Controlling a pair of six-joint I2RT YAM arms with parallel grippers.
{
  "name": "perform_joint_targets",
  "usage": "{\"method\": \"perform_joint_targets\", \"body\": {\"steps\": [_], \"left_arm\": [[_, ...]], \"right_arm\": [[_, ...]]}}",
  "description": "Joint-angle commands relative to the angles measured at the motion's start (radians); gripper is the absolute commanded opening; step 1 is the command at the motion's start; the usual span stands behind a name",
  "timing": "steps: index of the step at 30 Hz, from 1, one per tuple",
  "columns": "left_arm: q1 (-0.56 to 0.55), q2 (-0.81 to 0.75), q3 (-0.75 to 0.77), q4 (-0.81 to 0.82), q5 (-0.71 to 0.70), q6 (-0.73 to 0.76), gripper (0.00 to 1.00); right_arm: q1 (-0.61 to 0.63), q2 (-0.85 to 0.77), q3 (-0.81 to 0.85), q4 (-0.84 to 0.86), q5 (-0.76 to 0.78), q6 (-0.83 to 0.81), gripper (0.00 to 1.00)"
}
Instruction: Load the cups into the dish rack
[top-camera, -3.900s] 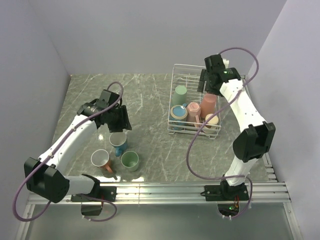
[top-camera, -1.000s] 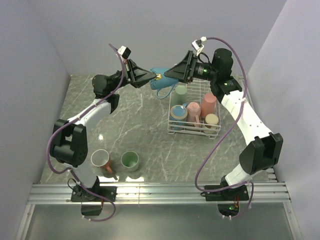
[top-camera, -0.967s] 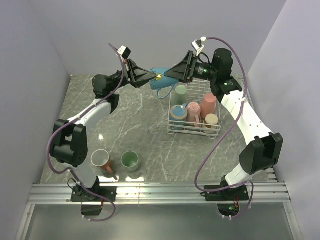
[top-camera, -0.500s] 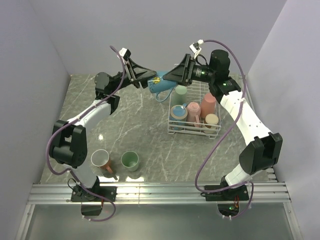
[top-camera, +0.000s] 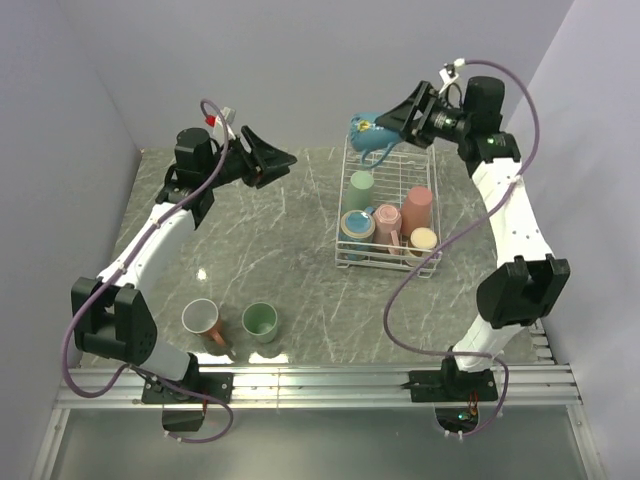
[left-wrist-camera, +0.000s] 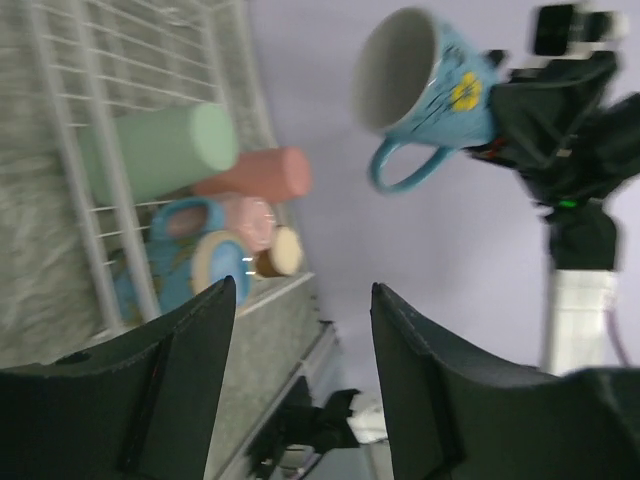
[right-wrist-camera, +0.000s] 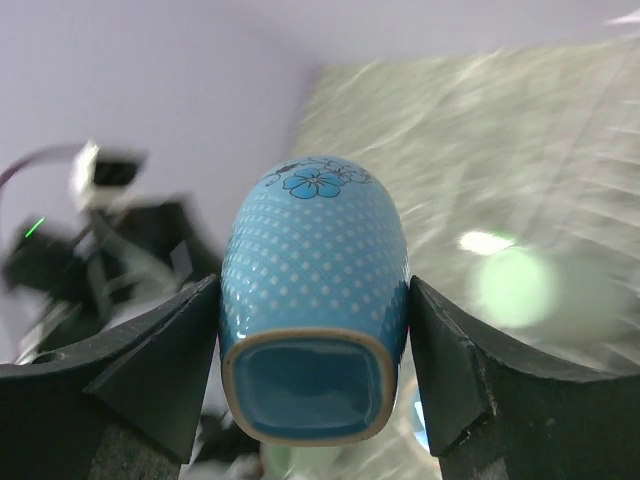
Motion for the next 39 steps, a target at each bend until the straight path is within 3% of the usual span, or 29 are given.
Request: {"method": "perform_joint_targets", "body": {"steps": [1, 6, 14, 32, 39], "left_arm": [[-0.004, -0.041, 0.07, -0.338, -0.173, 0.265, 0.61], [-0.004, -0.028, 0.116, -0.493, -0.258, 0.377, 0.61], [-0.004, -0.06, 0.084, -0.541, -0.321, 0.44, 0.6], [-0.004, -0.074, 0.048, -0.583, -0.347, 0.481, 0.59], [-0.004, -0.081, 0.044, -0.598, -0.352, 0.487, 0.59]], "right_arm": [[-0.015, 0.048, 0.191, -0.206, 0.253, -0.156, 0.0], [-0.009, 0.268, 0.518, -0.496, 0.553, -0.246, 0.0], [0.06, 0.419, 0.574, -0.559, 0.858, -0.277, 0.0], [0.141, 0.546, 0.459, -0.555, 0.999, -0.266, 0.0], [0.162, 0.568, 0.416, -0.565, 0.972, -0.243, 0.0]]}}
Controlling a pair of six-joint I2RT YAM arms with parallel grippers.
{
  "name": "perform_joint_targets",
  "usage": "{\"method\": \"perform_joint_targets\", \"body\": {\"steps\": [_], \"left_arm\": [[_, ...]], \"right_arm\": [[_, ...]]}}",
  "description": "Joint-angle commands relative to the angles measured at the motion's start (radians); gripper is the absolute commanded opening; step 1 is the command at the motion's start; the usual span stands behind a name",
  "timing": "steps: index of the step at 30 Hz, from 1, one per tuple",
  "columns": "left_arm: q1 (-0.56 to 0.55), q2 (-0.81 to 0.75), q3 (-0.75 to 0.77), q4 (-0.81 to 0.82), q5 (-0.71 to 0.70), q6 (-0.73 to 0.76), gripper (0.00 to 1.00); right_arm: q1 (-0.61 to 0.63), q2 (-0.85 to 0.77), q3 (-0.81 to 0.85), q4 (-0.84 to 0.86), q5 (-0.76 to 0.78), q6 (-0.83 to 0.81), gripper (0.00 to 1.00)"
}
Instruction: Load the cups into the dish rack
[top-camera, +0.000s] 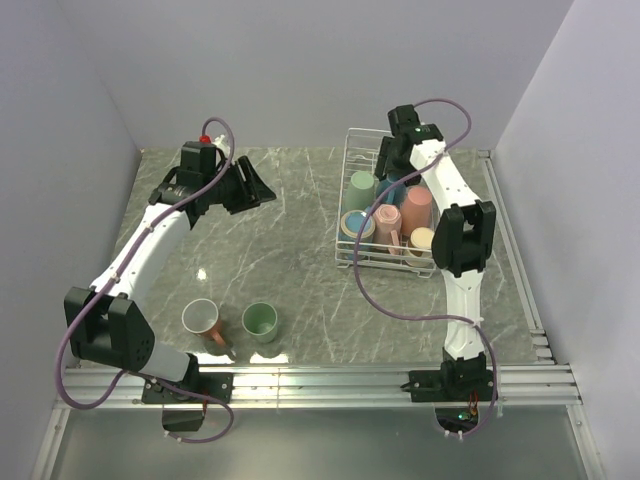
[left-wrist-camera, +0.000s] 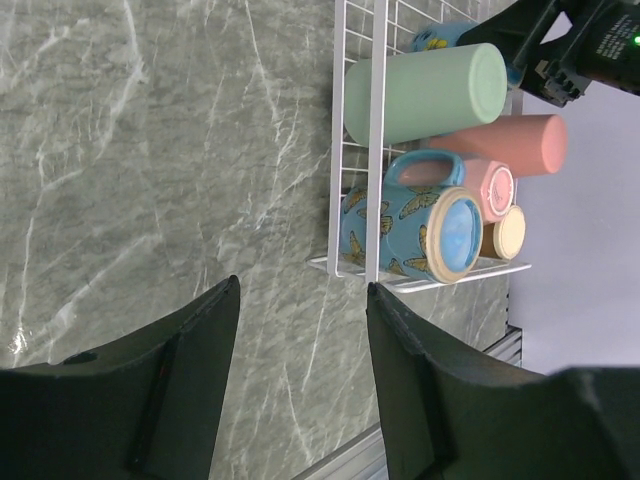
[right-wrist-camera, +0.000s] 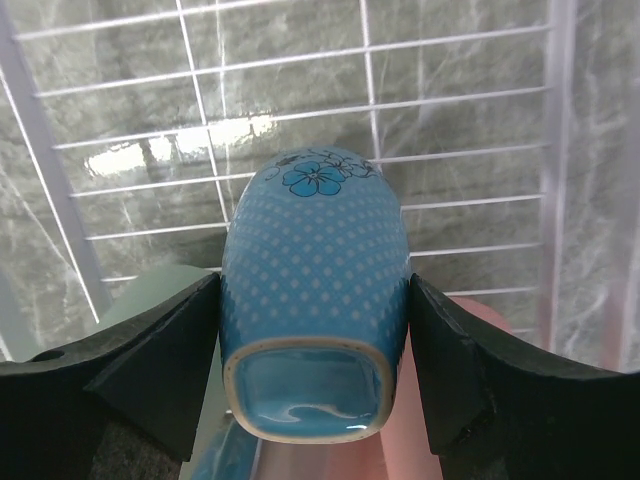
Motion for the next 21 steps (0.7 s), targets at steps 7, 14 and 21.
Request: {"method": "perform_joint_targets", "body": {"steps": [7, 14, 21], "left_arm": [[-0.003, -0.051, -0.008, -0.015, -0.009, 0.03, 0.58], [-0.003, -0.053, -0.023, -0.089, -0.044, 0.044, 0.58], [-0.003, -0.083, -0.081, -0.119, -0.055, 0.047, 0.57]], "right_arm": [[0.019, 0.002, -0.039, 0.031, -0.005, 0.022, 0.0], [0.019, 0.005, -0.056, 0.01, -0.015, 0.018, 0.01], [0.019, -0.019, -0.078, 0.005, -0.005, 0.016, 0.68]]}}
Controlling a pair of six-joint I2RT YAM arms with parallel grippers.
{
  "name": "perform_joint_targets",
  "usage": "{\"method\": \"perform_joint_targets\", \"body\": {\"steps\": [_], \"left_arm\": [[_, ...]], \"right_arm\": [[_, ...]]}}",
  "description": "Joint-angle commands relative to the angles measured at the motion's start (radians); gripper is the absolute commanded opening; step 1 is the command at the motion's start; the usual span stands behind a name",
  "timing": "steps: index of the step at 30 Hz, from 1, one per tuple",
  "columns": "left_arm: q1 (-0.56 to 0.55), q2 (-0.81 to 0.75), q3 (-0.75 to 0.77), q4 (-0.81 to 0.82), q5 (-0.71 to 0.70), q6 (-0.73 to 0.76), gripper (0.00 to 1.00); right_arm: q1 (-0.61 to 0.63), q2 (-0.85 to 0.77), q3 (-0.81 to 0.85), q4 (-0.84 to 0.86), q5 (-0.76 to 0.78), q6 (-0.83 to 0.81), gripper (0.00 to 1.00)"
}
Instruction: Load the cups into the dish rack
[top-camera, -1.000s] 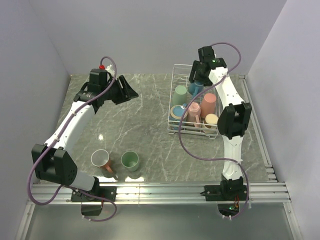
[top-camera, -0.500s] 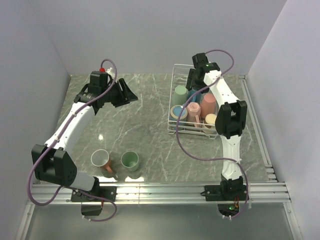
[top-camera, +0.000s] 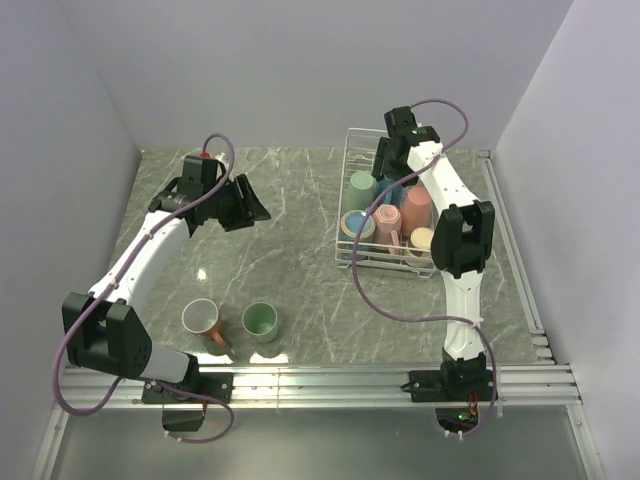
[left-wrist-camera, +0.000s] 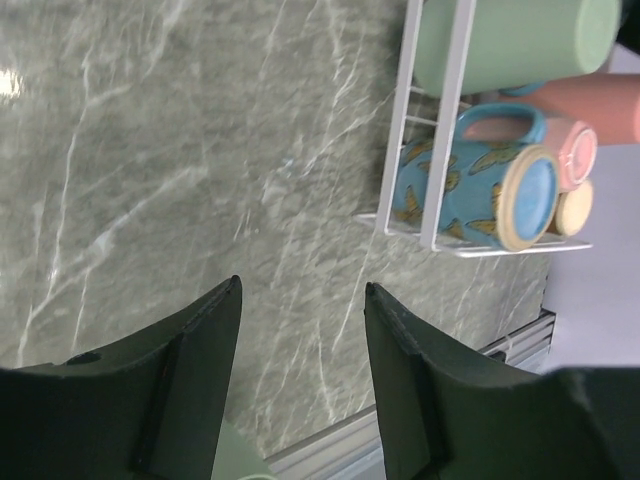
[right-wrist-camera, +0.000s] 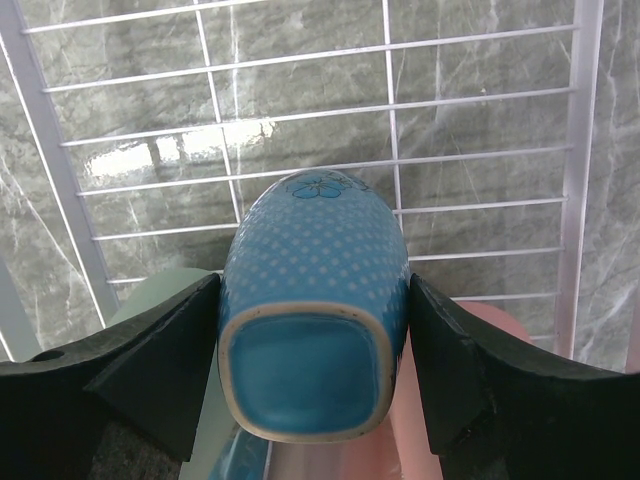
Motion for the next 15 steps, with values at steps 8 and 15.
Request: {"method": "perform_joint_targets", "body": {"steps": [8, 15], "left_arm": [[-0.003, -0.072, -0.02, -0.057, -0.028, 0.029, 0.57], [-0.003, -0.12, -0.079, -0.126, -0.059, 0.069, 0.57]], "right_arm": [[0.003, -0.064, 0.014, -0.045, 0.018, 0.0, 0.97], [-0.009, -0.173, 0.078, -0.065, 0.032, -0.003, 0.99]]}}
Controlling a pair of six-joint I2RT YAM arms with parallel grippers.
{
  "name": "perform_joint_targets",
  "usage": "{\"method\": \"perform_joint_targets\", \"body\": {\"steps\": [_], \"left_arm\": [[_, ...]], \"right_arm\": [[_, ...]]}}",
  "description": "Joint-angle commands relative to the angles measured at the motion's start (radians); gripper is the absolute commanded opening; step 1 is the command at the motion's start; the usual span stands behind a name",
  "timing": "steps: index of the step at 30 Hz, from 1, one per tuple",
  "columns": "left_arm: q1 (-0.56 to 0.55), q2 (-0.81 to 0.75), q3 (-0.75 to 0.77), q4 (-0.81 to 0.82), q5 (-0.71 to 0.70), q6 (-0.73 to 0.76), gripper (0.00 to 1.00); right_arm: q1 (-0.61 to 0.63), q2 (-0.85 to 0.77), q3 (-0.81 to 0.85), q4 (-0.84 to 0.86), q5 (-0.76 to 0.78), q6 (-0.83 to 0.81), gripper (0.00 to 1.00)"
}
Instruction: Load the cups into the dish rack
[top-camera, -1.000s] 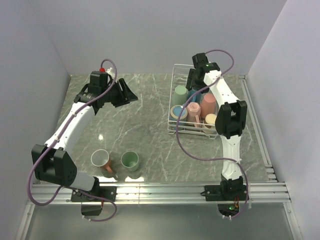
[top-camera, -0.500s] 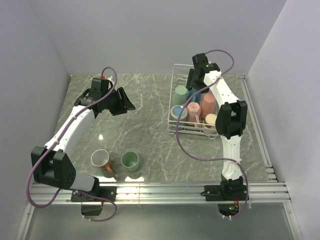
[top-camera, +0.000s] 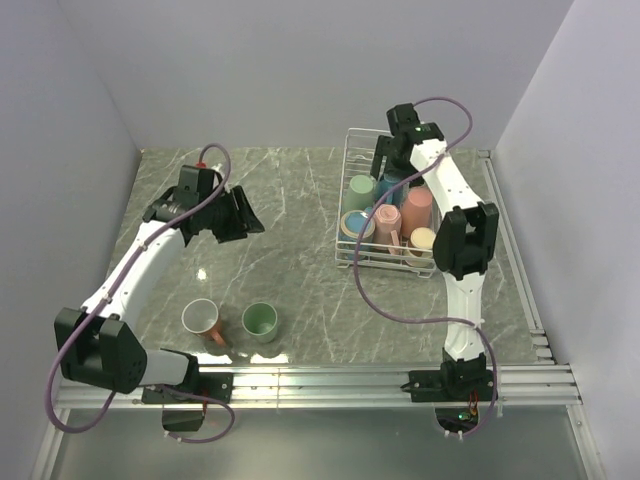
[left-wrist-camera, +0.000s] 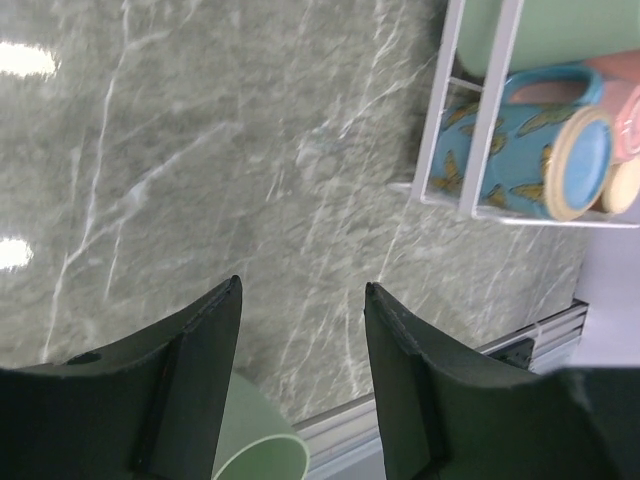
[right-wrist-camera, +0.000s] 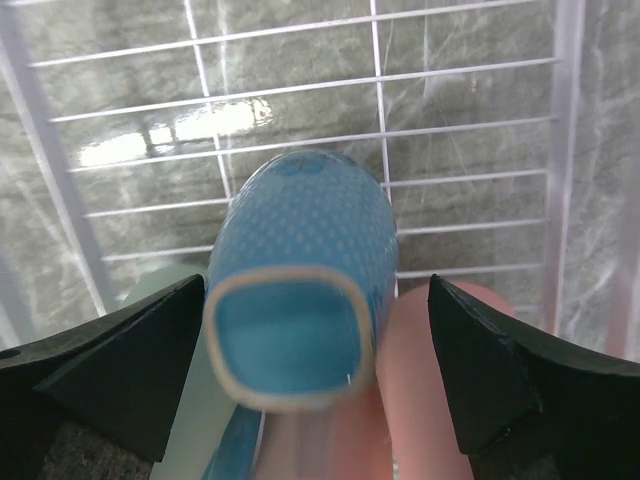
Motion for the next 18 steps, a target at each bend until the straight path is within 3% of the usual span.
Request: {"method": "perform_joint_targets", "body": {"steps": [1, 10, 18], "left_arm": [[-0.003, -0.057, -0.036, -0.05, -0.024, 0.043, 0.57], [-0.059, -0.147, -0.164, -0.064, -0.001, 0.034, 0.56], [-0.195, -0.293, -0.241, -0.139, -0.136, 0.027, 0.52]], "right_arm": [[-0.012, -0.166, 0.069, -0.007, 0.019, -0.007, 0.99], [-0.027, -0.35, 0.083, -0.004, 0.016, -0.008, 1.0], [-0.027, -0.519, -0.131, 0.045, -0.033, 0.009, 1.0]]}}
